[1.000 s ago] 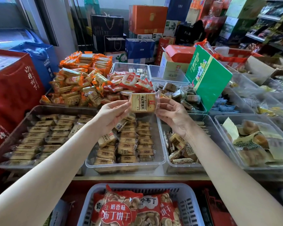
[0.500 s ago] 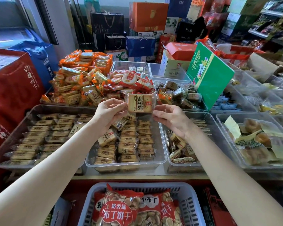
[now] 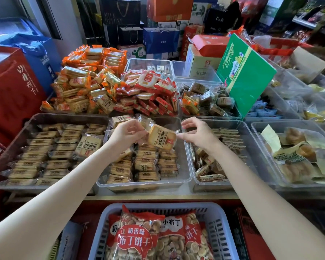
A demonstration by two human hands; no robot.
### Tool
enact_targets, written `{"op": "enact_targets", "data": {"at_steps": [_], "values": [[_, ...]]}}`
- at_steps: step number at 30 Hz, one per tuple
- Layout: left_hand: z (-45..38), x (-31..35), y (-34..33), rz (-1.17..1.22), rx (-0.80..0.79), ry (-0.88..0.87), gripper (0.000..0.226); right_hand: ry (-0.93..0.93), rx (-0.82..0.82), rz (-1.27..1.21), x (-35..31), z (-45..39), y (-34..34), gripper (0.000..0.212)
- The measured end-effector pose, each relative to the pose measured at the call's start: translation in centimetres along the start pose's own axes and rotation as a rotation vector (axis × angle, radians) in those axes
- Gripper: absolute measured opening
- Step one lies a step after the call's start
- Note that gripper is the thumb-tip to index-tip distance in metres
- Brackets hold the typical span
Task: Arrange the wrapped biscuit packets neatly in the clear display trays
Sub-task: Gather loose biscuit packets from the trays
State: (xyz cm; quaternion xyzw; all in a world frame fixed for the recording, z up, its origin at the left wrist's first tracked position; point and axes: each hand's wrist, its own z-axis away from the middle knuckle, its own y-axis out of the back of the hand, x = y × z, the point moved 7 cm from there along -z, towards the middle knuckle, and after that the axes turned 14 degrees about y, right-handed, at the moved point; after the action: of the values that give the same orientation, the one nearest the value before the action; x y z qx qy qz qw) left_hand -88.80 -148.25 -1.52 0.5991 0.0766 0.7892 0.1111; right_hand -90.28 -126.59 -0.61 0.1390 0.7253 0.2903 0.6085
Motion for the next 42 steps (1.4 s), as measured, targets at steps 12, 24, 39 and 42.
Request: {"op": "enact_targets", "data": {"at_steps": [12,24,39,42], "values": [[-1.8,-8.7,-4.9,-0.927,-0.211,-0.025,0.022,0.14,-0.616,0.476,3.7,0.3,-7.3,0.03],[-3.6,-11.2,-4.4,-1.259,-0.272,-0.194,0.042,0.074,-0.957,0.698,9.5,1.5,-15.4,0.038],[-5.1,-7.3,-8.4,-1.126,-0.195,-0.232,0.034,-0.356,-0.288,0.864,14.4,0.6,0.3,0.078],[-5.5,-6.9,-8.3,-1.126,-0.159,-0.266,0.035,-0.371,-0.21,0.766,15.3,0.9,1.2,0.065]]}}
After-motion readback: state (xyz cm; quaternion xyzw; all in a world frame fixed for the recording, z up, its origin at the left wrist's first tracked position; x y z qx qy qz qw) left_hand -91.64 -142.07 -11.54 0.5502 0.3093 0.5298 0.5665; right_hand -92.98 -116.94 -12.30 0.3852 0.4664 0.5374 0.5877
